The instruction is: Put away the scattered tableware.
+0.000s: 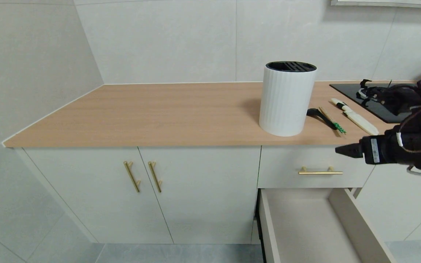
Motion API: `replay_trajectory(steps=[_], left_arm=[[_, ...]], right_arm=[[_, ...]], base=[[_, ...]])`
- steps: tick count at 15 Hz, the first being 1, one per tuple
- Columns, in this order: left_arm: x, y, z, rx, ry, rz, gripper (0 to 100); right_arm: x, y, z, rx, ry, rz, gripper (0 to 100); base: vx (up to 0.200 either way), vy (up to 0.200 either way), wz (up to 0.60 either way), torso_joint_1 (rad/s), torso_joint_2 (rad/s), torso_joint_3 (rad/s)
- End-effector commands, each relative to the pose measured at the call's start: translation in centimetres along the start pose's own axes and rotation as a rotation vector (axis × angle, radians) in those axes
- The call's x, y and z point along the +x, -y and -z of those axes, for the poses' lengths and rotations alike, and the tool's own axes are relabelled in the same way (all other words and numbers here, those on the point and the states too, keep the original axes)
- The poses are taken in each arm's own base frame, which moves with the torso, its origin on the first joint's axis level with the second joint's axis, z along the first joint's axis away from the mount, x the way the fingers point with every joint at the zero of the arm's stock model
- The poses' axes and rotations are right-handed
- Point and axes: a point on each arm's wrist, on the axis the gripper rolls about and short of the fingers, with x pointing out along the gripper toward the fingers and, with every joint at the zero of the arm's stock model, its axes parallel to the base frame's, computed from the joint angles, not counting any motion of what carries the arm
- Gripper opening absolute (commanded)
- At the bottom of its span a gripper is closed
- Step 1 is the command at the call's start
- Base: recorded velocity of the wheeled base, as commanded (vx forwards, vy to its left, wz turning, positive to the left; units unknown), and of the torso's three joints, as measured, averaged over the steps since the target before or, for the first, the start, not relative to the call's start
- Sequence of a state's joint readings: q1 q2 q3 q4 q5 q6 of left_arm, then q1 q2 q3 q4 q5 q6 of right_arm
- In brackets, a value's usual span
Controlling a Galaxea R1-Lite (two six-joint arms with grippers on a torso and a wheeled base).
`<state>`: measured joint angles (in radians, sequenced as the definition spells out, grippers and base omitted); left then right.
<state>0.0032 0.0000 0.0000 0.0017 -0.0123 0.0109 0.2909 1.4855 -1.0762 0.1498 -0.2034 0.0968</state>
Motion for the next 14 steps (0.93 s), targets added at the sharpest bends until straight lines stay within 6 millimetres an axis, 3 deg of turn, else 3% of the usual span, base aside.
replay_trajectory(steps=[1,5,7,14], left_arm=[[0.0,0.0,0.0,0.000,0.000,0.000,100],[0.0,0.0,0.0,0.000,0.000,0.000,100],[0.0,0.0,0.0,0.000,0.000,0.000,100],[0.0,0.0,0.0,0.000,0.000,0.000,100]], right_arm=[[4.3,0.6,-3.3,0.028,-0.009,0.060,100],[8.7,0.8,-3.0,0.036,-0.050,0.085,100],[11.7,2.0,-2.9,0.070,0.034,0.170,100],[13.0,2.9,-2.9,0.089,0.048,0.196,100]], base=[[0.000,0.000,0.00,0.000,0.00,0.000],[0.000,0.000,0.00,0.000,0.00,0.000],[0.000,0.000,0.00,0.000,0.00,0.000],[0.000,0.000,0.00,0.000,0.00,0.000]])
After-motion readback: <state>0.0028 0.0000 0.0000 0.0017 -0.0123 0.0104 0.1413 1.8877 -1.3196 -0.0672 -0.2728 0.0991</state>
